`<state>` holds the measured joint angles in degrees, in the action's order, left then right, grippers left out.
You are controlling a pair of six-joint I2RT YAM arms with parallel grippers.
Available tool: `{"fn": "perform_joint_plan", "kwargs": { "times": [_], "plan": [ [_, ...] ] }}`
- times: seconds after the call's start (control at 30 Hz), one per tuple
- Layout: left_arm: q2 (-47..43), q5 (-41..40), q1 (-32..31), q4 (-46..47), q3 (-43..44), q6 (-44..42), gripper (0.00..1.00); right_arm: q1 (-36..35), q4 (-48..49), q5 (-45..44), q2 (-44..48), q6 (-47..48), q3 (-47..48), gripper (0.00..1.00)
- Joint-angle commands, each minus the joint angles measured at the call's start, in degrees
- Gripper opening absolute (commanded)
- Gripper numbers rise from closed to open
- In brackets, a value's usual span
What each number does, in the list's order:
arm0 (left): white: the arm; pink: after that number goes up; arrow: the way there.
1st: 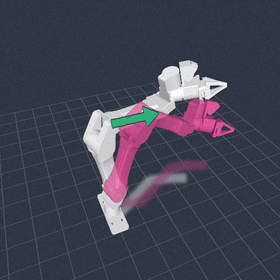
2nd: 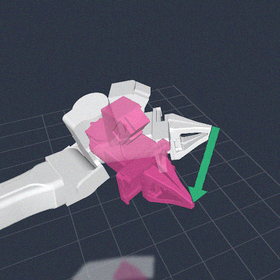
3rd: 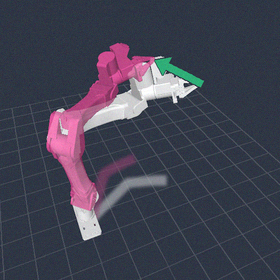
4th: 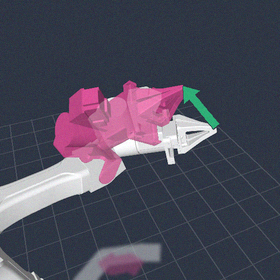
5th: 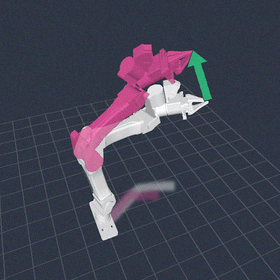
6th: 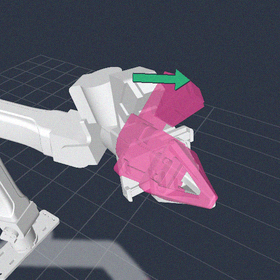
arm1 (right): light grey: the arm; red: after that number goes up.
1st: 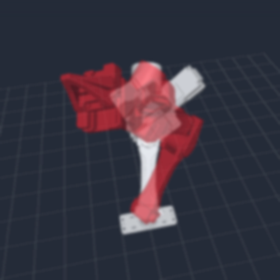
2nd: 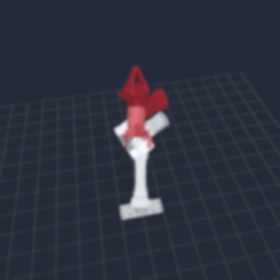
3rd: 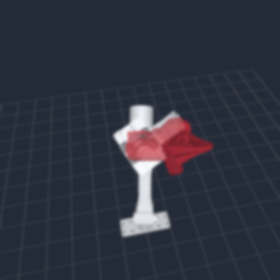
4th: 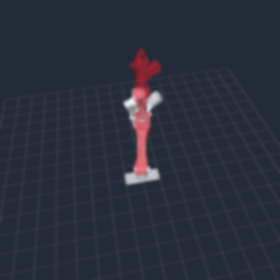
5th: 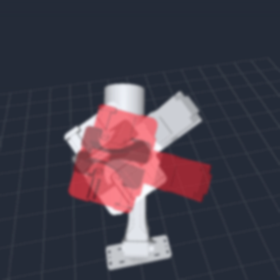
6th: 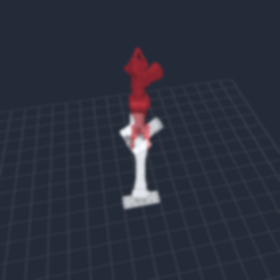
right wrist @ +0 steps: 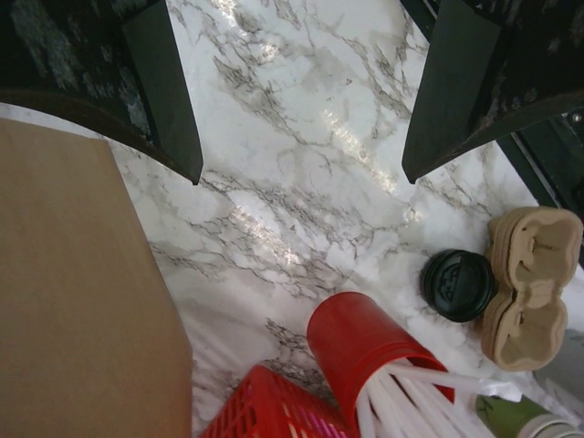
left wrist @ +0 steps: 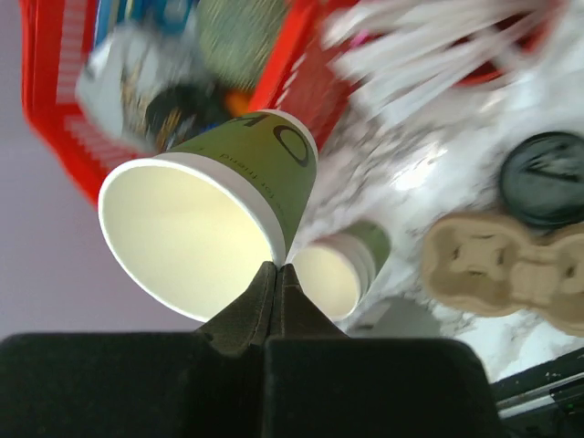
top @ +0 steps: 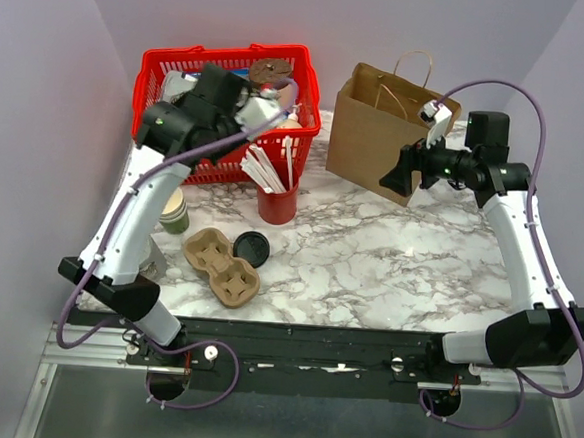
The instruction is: Pack the takeout coffee
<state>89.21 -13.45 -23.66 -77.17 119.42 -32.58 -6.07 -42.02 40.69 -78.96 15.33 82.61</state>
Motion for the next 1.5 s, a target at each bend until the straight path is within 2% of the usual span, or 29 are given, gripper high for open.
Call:
{"fn": "perform_joint_plan", "kwargs": {
  "times": [0.0, 0.03, 0.13, 0.23, 0.33, 0.43, 0.63, 0.77, 0.9, 1.03, 1.13, 1.33, 1.47],
  "plan": [
    [2.5, 2.3, -13.8, -9.6, 6.8, -3.0, 0.00, 0.1, 2.6, -7.0, 0.7, -6.7, 3.7, 1.00],
    [3.2, -1.1, -18.1, -9.6, 7.8, -3.0, 0.00, 0.6, 2.5, -9.0, 1.0, -7.3, 4.2, 1.00],
    [4.1, -3.1, -24.0, -8.6, 8.7, -7.1, 0.00, 2.7, 2.4, -12.3, 2.1, -10.1, 4.6, 1.00],
    [6.2, -0.9, -25.0, -9.5, 11.7, -9.4, 0.00, 5.8, 2.3, -19.0, 2.7, -14.0, 4.1, 1.00],
    [7.6, 2.2, -26.1, -8.2, 11.1, -12.4, 0.00, 12.4, 0.5, -22.5, 2.3, -18.6, 3.1, 1.00],
    [9.0, 5.6, -27.2, -5.6, 9.8, -15.6, 0.00, 18.6, -1.7, -20.8, 1.6, -20.3, 3.5, 1.00],
    [13.4, 16.1, -28.2, -4.2, 10.5, -24.4, 0.00, 20.4, -5.3, -19.3, 1.8, -13.7, 6.2, 1.00],
    [16.8, 15.6, -31.4, -2.4, 9.4, -25.8, 0.00, 20.4, -6.0, -18.9, 2.2, -9.0, 8.0, 1.00],
    [20.6, 14.7, -35.3, -0.2, 5.7, -22.3, 0.00, 20.4, -6.0, -21.6, 1.2, -2.8, 12.0, 1.00],
    [21.7, 19.2, -38.1, 4.5, 1.8, -16.2, 0.00, 20.4, -6.1, -22.0, 2.7, 0.6, 10.9, 1.00],
    [22.2, 18.5, -40.7, 10.0, -1.2, -11.3, 0.00, 20.4, -6.0, -20.6, 4.0, 0.6, 8.7, 1.00],
    [26.3, 14.6, -43.1, 15.4, -2.3, -3.2, 0.00, 20.4, -5.8, -19.3, 4.3, -1.6, 6.0, 1.00],
    [28.0, 11.4, -43.7, 18.4, -3.9, -1.9, 0.00, 20.4, -5.8, -17.3, 5.3, -1.4, 5.0, 1.00]
  ]
}}
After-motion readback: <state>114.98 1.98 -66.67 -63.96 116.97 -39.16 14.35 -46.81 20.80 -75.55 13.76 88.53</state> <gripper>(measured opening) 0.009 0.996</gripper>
